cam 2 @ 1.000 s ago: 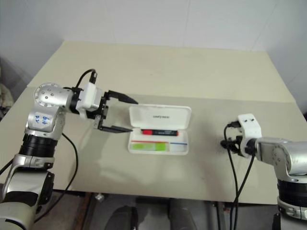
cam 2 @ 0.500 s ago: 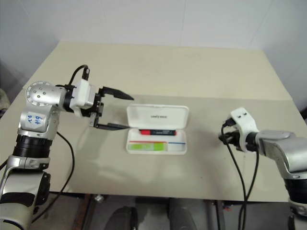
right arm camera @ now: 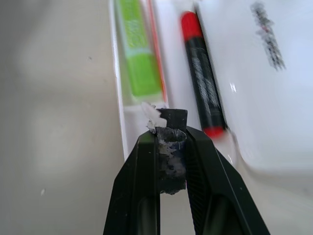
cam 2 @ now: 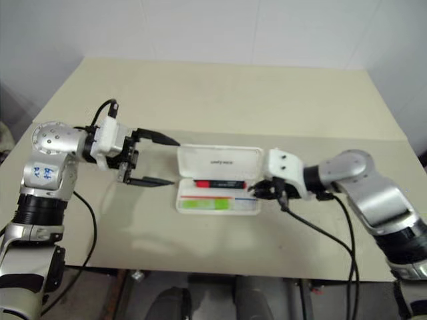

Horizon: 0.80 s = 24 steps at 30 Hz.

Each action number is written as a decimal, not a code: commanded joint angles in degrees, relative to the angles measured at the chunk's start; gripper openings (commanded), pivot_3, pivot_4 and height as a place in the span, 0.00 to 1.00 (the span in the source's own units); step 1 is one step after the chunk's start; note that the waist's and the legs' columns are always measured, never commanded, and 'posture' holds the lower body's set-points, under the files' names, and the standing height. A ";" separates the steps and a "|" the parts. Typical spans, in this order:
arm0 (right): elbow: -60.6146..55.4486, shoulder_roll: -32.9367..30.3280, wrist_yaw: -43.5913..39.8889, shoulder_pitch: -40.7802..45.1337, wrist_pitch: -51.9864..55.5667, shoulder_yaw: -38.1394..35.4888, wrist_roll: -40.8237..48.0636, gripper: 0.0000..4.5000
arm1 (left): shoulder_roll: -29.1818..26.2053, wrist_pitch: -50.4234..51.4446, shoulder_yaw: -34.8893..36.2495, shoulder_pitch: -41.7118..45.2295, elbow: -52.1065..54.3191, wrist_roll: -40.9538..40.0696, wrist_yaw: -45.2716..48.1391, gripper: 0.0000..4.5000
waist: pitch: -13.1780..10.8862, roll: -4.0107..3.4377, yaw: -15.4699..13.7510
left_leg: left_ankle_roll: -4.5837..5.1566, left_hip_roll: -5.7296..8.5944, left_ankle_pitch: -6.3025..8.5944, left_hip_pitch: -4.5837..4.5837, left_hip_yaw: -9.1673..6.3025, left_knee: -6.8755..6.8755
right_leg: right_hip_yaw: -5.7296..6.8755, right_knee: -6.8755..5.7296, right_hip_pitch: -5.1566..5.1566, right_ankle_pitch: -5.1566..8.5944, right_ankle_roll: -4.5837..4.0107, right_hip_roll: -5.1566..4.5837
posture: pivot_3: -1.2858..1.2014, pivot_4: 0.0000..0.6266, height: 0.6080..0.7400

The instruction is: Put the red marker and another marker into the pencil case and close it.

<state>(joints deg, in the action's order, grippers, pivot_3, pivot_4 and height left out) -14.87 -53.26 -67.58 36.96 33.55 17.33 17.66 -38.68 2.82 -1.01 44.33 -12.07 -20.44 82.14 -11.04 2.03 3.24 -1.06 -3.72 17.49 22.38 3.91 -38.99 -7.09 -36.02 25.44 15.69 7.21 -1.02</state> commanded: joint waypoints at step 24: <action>7.95 7.11 -4.17 1.78 -3.19 4.99 -10.07 0.16 | -1.15 3.03 1.95 -2.89 6.66 -1.88 -3.36 1.00 | 0.00 0.00 -0.01 | 0.00 0.00 0.00 -0.02 0.00 -0.04 | 0.03 -0.10 0.00 0.02 -0.03 0.00 | 0.52 0.24 1.00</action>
<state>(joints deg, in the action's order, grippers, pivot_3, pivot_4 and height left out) -4.79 -46.28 -71.01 38.88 30.26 22.39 7.75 -38.90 5.84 -0.60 41.66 -7.42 -21.11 79.42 -11.04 2.03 3.23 -1.07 -3.73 17.49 22.37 3.92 -39.03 -7.06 -36.12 25.45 15.71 7.18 -1.03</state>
